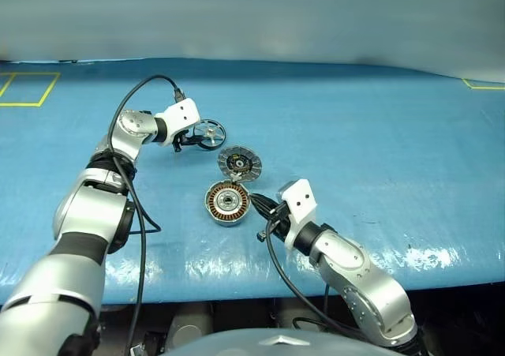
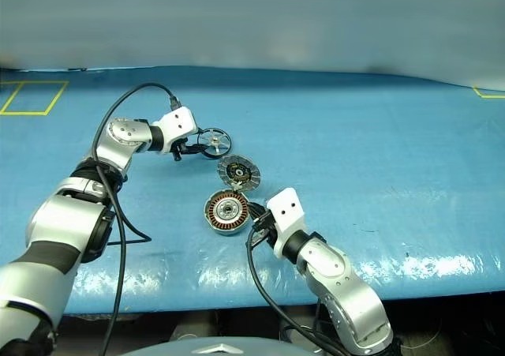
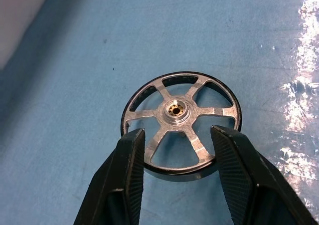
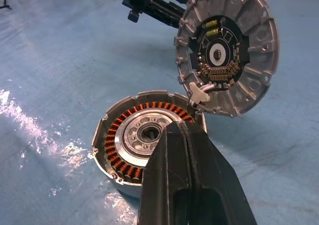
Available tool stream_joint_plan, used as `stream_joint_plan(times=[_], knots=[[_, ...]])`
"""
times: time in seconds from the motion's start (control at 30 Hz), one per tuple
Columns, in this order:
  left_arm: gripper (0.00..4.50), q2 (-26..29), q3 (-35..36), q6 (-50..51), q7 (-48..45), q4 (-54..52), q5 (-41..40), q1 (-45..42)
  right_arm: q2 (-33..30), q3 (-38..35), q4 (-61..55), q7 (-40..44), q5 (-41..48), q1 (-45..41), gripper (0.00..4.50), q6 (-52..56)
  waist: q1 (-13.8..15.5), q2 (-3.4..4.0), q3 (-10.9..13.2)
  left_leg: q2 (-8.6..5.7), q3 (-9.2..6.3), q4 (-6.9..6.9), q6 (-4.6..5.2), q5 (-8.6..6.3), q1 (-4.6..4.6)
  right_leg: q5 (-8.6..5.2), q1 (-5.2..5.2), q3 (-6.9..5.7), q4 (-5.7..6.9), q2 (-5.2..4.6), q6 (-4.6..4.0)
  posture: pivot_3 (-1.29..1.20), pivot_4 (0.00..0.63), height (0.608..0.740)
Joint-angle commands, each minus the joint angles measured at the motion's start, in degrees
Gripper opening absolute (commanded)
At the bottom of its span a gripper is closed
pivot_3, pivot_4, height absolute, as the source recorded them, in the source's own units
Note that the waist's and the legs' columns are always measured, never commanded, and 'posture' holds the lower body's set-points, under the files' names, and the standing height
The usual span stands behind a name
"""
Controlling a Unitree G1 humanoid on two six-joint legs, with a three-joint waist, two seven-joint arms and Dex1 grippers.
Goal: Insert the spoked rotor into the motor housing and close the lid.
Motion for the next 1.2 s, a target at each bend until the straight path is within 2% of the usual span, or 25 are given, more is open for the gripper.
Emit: stream_joint_plan(times=[0.03, 0.53, 1.2], knots=[[2.25, 0.0, 0.8, -0.2, 0.9, 0.1, 0.4, -2.0, 0.2, 0.7, 0.1, 0.0, -1.4, 0.3, 0.0, -3.1, 0.0, 0.0, 0.0, 0.0, 0.0, 0.01, 0.0, 0.0, 0.0, 0.0, 0.0, 0.0, 0.0, 0.0, 0.0, 0.0, 0.15, 0.74], [2.25, -2.6, -0.4, 1.4, 5.2, 2.5, 3.9, -3.3, 1.3, 1.6, 1.3, -1.0, -3.8, 1.0, 0.0, -3.0, 0.0, 0.0, 0.0, -0.03, -0.03, 0.1, 0.0, 0.0, 0.02, 0.03, 0.06, -0.01, 0.04, -0.01, 0.03, 0.0, 0.15, 0.74], [2.25, -2.9, -1.5, 4.5, 8.0, 3.8, 7.4, -2.1, 2.4, 1.3, 1.4, -1.6, -5.4, 1.8, 0.0, -2.8, 0.1, 0.0, 0.0, -0.05, -0.05, 0.19, 0.0, 0.0, 0.03, 0.05, 0.09, -0.01, 0.11, -0.02, 0.04, 0.0, 0.15, 0.74]])
